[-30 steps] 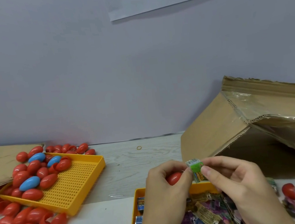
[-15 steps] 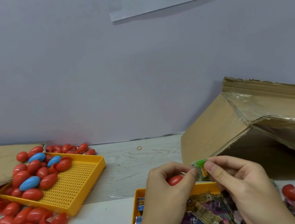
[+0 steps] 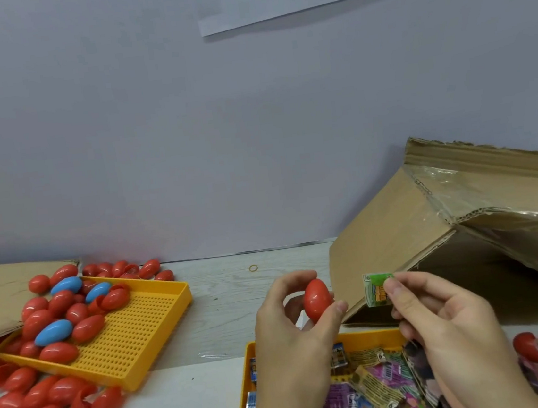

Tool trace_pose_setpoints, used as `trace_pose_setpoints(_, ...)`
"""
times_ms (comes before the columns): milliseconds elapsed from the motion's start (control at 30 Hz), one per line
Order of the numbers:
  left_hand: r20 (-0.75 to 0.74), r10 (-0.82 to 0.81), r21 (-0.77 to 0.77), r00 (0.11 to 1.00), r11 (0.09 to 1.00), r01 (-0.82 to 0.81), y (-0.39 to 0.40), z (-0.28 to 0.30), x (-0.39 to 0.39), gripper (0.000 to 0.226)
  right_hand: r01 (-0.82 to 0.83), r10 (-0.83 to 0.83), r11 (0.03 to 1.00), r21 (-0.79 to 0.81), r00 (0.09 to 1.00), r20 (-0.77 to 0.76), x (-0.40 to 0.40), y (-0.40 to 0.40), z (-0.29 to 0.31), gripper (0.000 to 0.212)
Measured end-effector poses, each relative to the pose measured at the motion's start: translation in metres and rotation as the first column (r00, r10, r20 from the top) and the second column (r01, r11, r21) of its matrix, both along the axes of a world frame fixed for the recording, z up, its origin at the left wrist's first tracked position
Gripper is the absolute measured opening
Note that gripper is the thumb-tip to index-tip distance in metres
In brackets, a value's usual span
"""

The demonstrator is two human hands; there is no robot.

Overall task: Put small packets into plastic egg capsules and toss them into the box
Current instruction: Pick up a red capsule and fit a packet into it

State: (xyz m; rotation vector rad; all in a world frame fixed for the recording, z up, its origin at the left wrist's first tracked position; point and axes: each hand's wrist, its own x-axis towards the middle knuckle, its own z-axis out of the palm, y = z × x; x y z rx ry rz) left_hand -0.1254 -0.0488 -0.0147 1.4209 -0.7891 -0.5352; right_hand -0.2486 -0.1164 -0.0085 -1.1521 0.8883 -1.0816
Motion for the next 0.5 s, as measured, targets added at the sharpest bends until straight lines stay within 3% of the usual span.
trace_pose_setpoints(200, 0.001, -0.010, 0.001, 1.000, 1.000, 0.010, 0.0004, 0.0016, 0.0007, 0.042, -0.023, 0.023, 1.000, -0.017, 1.000, -0.018, -0.0005, -0.0001, 0.0003, 0.027)
trace_pose_setpoints(367, 0.025, -0.068, -0.008, 0.997, 0.998, 0.069, 0.0003, 0.0025, -0.0002, 0.036, -0.098, 0.097, 0.995, -0.033, 0.994, -0.050, -0.0015, 0.0008, 0.0015, 0.014)
trace_pose_setpoints(500, 0.019, -0.102, 0.011, 0.995, 0.995, 0.102, 0.0006, 0.0013, -0.0003, 0.030, 0.007, -0.007, 1.000, -0.011, 1.000, -0.013, -0.0010, -0.0020, -0.0022, 0.019)
